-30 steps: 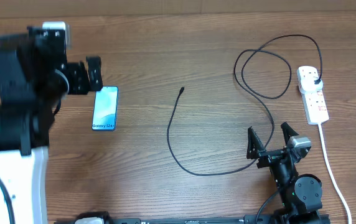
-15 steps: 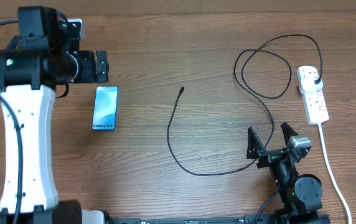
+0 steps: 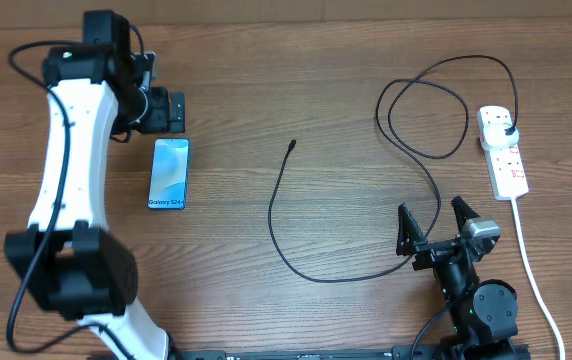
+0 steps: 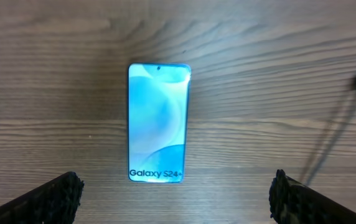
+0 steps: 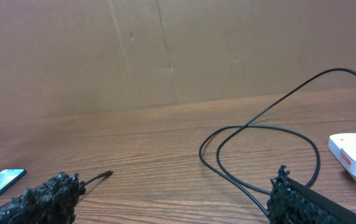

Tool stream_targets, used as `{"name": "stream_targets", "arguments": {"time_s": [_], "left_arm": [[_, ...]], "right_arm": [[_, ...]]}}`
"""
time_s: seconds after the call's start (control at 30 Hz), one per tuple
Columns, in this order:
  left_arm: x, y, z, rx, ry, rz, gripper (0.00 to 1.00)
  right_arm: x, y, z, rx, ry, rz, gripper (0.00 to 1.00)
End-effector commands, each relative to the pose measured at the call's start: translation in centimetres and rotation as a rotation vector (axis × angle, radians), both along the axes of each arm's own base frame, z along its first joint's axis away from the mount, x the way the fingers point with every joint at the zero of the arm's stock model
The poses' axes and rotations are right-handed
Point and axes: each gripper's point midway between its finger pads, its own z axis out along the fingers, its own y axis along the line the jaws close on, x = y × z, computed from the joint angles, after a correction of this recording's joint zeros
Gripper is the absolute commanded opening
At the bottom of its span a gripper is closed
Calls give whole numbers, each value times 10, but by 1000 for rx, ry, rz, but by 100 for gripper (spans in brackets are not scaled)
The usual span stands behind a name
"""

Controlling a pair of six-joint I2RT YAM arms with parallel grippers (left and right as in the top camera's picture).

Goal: Plug charger to phone and switch on socket
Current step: 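Move the left gripper over the blue phone and lower onto it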

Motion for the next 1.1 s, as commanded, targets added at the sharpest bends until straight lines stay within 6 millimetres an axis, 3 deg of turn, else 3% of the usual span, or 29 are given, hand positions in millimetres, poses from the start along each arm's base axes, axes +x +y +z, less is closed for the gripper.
{"name": "stream_targets", "arguments": {"time_s": [0.0, 0.3, 0.67, 1.07], "left_arm": [[6, 10, -22, 27, 57, 31, 100], [7, 10, -82, 32, 203, 34, 100], [3, 3, -116, 46, 242, -32, 100], [-14, 2, -156, 46, 275, -71, 100]], "right_arm": [[0, -1, -2, -7, -4, -2, 100], [0, -1, -2, -6, -4, -2, 100], [0, -1, -2, -6, -4, -2, 100], [0, -1, -2, -6, -4, -2, 100]]}}
